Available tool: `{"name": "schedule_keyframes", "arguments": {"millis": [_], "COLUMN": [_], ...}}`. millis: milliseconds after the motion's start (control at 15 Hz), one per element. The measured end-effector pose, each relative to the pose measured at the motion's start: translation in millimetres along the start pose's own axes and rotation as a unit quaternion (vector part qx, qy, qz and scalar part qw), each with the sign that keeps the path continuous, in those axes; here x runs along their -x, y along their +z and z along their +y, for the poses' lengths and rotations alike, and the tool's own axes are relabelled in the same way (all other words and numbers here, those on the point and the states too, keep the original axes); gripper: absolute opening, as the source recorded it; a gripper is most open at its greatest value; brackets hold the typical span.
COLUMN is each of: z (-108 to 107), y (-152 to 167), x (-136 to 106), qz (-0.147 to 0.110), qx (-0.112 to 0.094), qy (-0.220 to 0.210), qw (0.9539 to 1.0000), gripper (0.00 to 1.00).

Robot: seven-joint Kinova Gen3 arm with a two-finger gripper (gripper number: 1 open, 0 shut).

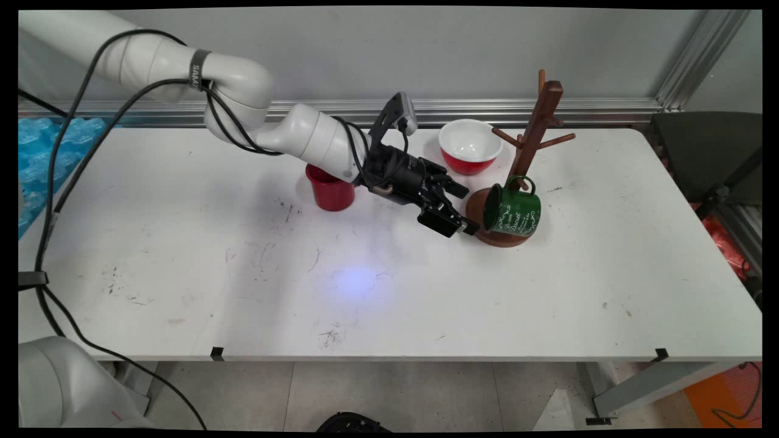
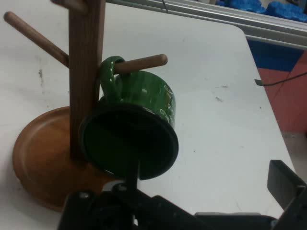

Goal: Pick up the green mug from the rack

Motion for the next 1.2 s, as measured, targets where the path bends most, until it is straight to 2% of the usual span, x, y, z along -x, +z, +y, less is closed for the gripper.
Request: {"name": "schedule_keyframes", "arguments": {"millis": [1200], "z": [-10], "y": [39], "x": [13], "qz": [0.014], "qx": [-0.001], "qy": [-0.001], "qw": [0.9999], "gripper": [1.0]}}
